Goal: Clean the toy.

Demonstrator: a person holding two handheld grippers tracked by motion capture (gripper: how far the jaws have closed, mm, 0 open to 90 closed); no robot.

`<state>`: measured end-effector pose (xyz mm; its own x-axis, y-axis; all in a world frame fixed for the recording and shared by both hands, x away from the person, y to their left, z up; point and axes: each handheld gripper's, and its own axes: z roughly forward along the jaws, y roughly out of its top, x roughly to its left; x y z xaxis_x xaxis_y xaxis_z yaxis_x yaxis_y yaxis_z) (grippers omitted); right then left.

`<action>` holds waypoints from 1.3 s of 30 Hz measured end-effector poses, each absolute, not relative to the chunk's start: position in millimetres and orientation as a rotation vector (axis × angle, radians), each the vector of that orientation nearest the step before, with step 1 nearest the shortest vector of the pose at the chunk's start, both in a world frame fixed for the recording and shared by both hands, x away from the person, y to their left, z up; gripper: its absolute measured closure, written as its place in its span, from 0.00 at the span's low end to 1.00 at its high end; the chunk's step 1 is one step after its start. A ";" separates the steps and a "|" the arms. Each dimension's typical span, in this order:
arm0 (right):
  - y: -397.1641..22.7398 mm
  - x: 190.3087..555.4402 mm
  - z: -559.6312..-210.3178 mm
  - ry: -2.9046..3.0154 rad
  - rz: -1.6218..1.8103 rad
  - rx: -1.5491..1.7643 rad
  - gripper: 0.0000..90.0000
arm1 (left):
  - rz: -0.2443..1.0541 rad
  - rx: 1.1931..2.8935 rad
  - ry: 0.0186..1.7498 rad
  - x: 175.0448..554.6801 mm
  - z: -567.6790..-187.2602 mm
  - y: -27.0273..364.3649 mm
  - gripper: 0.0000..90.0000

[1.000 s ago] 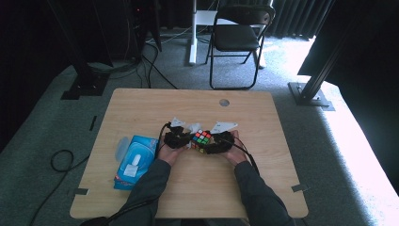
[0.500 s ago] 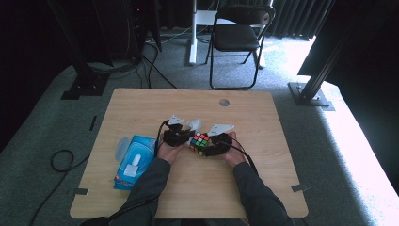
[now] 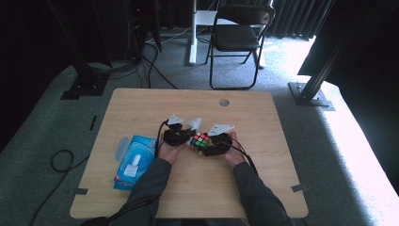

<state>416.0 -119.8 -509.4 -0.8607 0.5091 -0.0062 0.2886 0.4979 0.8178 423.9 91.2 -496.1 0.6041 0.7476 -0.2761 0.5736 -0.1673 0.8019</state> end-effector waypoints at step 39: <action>-129.0 419.7 -509.5 2.473 1.293 0.734 0.38 | 0.266 1.920 1.112 414.3 -512.5 91.0 0.91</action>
